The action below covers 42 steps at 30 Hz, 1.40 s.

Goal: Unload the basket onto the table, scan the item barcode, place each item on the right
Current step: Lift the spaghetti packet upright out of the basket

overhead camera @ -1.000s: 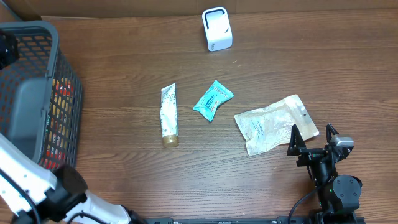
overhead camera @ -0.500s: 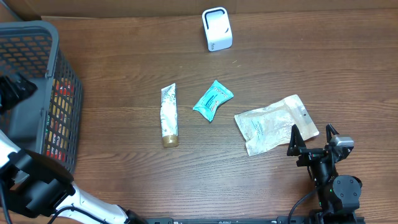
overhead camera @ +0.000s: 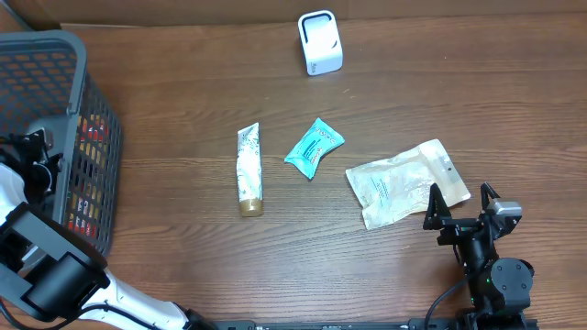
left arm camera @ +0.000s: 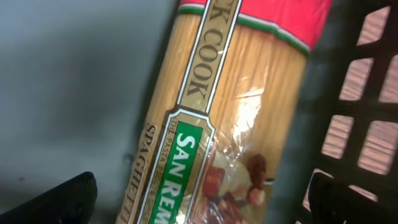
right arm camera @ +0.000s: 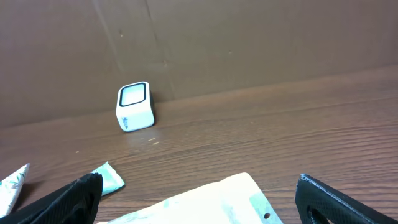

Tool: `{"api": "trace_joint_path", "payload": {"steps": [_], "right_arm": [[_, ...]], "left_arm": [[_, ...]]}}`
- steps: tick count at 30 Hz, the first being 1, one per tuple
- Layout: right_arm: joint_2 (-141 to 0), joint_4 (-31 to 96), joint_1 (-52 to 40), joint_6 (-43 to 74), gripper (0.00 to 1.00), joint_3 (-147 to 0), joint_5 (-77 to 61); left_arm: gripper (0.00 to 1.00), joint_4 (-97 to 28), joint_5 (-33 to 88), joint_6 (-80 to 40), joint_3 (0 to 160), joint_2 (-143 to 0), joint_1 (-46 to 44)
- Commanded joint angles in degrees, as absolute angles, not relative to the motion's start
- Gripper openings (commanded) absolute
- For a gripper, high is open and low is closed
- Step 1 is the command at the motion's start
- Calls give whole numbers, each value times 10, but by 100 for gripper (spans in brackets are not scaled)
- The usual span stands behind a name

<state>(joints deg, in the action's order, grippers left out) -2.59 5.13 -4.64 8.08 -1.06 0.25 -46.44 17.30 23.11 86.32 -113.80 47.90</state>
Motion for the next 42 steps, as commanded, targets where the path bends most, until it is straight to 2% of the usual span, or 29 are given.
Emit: {"api": "trace_joint_path", "payload": {"steps": [1,10,16,22,23,25,27,30,37,42], "right_arm": [[-25,48,-49,79,100,-4,4],[-25,48,-49,79,100,-4,4],[-25,48,-49,79,100,-4,4],[-25,48,-49,79,100,-4,4],[-25,48,-49,79,100,-4,4],[-25,48,-49,79,100,-4,4],[-25,48,-49,79,100,-4,4],[-25,48,-49,79,100,-4,4],[-25,48,-49,79,100,-4,4],[-25,48,-49,79,100,-4,4]], "left_arm": [[100,-445,161,249,834,-1141,480],[100,-416,157,249,799,-1141,480],[92,-412,154,249,789,-1141,480],[90,-376,144,239,750,-1141,480],[79,-370,144,236,746,-1141,480],[50,-363,146,231,743,-1141,480],[30,-356,146,213,743,-1141,480],[6,-348,146,192,744,-1141,480],[4,-361,145,193,767,-1131,480],[4,-423,144,213,868,-1123,480]]}}
